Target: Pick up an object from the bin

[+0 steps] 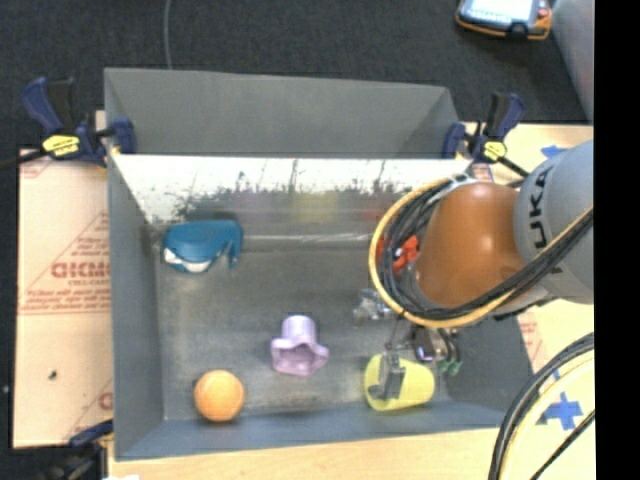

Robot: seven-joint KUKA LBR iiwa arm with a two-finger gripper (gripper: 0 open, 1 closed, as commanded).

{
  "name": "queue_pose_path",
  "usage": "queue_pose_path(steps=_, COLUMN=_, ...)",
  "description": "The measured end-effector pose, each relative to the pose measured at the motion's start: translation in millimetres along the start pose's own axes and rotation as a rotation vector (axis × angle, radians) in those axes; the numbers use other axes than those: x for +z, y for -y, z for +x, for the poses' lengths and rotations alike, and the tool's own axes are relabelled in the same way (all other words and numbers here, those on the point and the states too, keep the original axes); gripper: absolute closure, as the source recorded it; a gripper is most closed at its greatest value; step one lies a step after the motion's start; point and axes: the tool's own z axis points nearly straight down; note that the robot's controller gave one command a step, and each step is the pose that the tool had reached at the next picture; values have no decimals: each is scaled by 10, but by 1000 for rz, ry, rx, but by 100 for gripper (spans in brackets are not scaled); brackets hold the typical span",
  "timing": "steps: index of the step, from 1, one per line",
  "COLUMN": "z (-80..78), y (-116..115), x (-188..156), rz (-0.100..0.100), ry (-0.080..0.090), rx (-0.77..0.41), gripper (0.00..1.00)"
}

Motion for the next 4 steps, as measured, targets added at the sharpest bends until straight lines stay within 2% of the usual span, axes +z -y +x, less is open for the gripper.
queue_pose_path(steps=1, z=-119, y=-31, x=123, rz=0, ry=6, rx=20, gripper=0)
queue_pose_path(steps=2, z=-54, y=100, x=246, rz=1, ry=5, rx=-188, gripper=0)
queue_pose_path(steps=3, z=-388, y=-335, x=752, rz=-2, ry=9, rx=51, gripper=0)
queue_pose_path(steps=4, z=-160, y=-48, x=671, rz=3, ry=13, rx=9, gripper=0)
